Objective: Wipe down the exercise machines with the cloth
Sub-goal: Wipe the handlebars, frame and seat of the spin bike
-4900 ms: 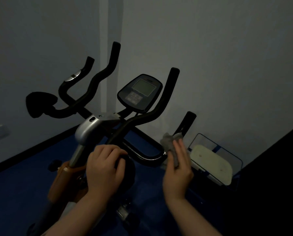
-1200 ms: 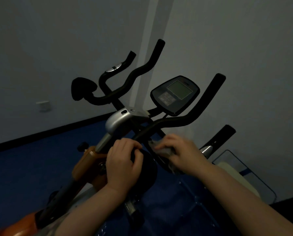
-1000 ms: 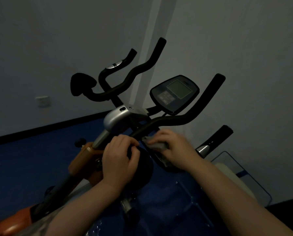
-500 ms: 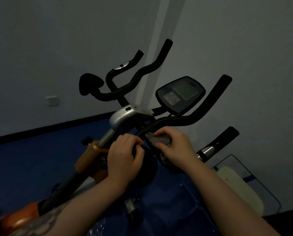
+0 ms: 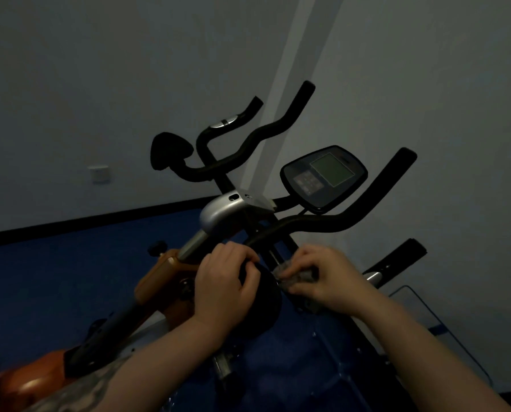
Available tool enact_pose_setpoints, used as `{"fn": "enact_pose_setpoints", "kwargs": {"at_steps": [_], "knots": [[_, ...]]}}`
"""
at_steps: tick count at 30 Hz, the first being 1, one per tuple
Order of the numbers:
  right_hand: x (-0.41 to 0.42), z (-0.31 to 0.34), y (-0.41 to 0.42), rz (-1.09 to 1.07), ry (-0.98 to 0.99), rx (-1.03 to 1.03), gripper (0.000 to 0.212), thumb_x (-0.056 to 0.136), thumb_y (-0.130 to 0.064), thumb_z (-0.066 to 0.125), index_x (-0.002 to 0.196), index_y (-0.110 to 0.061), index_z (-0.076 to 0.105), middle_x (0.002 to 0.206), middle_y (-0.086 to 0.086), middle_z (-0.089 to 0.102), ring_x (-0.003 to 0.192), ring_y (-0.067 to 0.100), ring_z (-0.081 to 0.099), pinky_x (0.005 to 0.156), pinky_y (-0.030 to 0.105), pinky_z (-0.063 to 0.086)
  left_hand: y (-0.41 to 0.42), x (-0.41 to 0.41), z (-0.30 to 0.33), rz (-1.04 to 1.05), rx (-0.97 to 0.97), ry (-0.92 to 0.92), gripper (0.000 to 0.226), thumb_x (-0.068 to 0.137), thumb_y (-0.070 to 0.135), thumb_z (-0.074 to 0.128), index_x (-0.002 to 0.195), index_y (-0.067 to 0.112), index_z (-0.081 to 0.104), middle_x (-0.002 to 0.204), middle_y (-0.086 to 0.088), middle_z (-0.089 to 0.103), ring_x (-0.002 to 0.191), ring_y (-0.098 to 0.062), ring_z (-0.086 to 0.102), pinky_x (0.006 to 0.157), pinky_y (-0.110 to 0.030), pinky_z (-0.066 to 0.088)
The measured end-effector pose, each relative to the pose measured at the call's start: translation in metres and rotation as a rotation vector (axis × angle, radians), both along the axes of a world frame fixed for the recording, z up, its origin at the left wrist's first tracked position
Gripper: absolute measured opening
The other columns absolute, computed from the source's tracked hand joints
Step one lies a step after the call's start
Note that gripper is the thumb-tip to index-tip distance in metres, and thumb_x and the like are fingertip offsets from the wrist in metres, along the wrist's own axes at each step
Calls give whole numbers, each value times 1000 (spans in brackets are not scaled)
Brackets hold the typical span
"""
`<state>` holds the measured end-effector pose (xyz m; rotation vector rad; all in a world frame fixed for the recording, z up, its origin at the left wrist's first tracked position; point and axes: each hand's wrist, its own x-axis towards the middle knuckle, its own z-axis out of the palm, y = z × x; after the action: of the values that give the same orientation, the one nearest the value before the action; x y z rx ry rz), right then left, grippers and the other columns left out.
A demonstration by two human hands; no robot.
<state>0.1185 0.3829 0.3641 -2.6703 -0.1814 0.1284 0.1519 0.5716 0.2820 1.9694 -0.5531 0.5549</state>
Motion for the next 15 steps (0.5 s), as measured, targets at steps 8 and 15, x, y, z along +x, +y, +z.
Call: {"fn": "enact_pose_setpoints", "kwargs": {"at_steps": [8,15], "knots": [[1,-34,26,-231,-310,114,20,78,-19,77,94,-30,71,98,-13,54,88,2,54,74,8,39,1,-1,1,-21,-7,9,13,85,23,46,82,19,59,79,6,57,74,-12,53,63,-40,47],[-60,-46,-7,-168,-717,-191,21,84,-16,69,104,-16,70,107,-4,55,98,12,53,83,22,45,2,1,1,-48,-36,3,18,85,25,43,82,20,60,79,9,57,74,-8,51,63,-35,46]]}}
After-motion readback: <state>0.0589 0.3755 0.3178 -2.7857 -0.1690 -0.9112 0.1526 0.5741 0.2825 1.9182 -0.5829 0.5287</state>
